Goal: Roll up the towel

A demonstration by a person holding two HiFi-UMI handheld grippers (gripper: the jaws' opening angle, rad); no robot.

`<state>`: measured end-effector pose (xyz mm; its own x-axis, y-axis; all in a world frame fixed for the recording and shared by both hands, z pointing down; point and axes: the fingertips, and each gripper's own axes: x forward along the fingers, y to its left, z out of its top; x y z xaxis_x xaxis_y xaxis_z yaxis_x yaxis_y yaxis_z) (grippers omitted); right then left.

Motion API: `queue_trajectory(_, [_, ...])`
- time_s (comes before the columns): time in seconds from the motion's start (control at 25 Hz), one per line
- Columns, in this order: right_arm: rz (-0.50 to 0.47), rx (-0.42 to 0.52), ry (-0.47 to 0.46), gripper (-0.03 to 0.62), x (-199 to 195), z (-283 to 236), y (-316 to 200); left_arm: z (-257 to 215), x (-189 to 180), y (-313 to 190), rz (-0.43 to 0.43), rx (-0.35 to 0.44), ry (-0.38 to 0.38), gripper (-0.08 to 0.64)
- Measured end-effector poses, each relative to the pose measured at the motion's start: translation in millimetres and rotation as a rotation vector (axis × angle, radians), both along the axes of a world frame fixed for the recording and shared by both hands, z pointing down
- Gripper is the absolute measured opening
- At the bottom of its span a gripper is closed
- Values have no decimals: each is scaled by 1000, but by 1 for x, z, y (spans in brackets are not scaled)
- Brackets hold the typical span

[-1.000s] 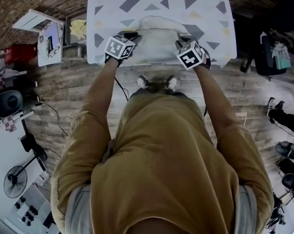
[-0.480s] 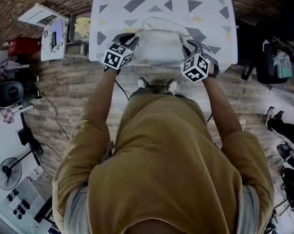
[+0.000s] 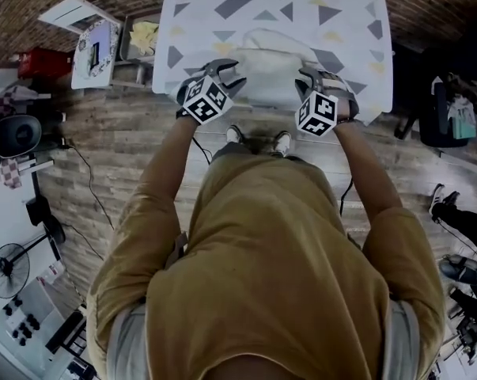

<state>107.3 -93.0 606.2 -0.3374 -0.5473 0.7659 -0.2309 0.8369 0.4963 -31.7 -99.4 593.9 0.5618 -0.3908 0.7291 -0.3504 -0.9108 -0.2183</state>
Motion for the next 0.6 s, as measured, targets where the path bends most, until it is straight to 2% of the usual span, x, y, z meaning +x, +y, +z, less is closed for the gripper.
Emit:
queue_trajectory(0.12, [-45, 20, 45, 116, -8, 1, -4, 10, 5, 0, 106, 57, -103, 204])
queue_trajectory(0.24, [-76, 9, 98, 146, -11, 8, -6, 23, 10, 2, 192, 62, -168, 204])
queue_trajectory(0.4, [-105, -16, 161, 161, -12, 18, -5, 33, 11, 4, 256, 62, -210, 204])
queue_trajectory(0.6, [-95, -29, 193, 160, -8, 29, -6, 41, 10, 5, 290, 64, -226, 204])
